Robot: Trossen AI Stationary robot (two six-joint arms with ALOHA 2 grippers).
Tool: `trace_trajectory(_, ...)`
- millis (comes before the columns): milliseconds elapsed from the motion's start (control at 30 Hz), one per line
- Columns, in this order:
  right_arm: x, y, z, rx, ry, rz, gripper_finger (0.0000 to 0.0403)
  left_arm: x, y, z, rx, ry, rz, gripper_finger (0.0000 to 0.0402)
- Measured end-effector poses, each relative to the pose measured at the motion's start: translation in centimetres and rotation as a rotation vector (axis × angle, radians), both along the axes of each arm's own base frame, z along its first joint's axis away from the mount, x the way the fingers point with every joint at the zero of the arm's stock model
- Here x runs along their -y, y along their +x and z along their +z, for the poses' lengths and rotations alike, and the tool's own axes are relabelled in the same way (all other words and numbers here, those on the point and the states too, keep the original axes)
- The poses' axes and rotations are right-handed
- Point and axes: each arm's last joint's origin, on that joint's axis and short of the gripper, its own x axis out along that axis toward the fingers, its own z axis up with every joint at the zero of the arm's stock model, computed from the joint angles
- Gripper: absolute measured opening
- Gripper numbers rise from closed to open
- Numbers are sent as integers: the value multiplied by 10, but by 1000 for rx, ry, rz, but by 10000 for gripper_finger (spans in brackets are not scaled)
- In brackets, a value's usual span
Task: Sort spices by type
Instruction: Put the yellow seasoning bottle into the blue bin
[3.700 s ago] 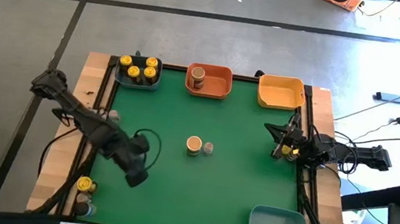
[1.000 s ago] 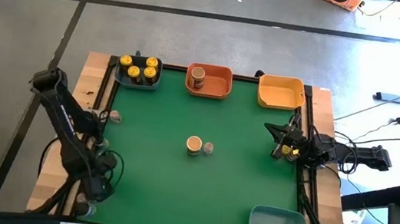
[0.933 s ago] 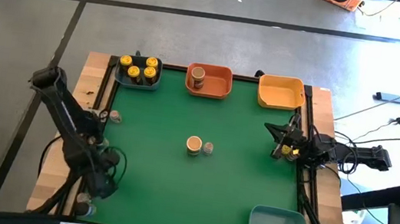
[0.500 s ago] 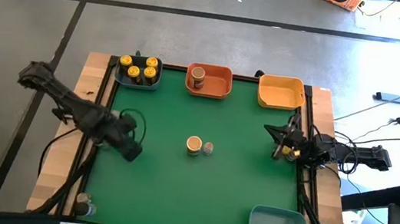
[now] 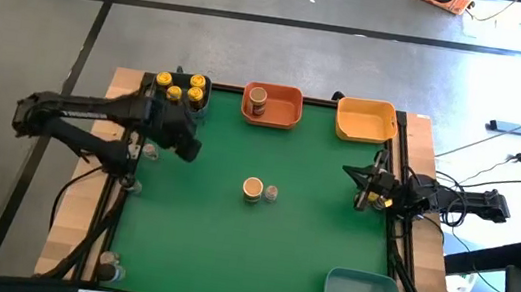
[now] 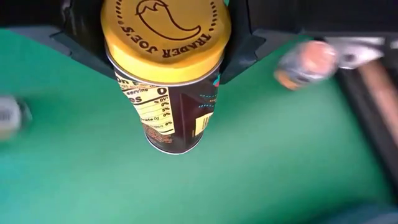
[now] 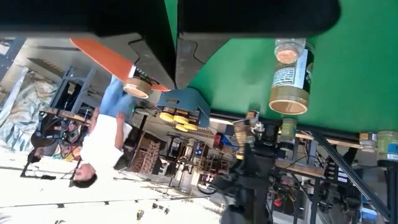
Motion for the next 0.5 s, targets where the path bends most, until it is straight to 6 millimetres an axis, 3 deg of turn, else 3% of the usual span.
trace_trajectory(200,0,0,0,-3,-22,-17,12,-29,-16,14,-101,90,73,218)
trace_trajectory(500,2,-1,0,-1,2,-65,12,-62,-28,12,-179,107,79,219)
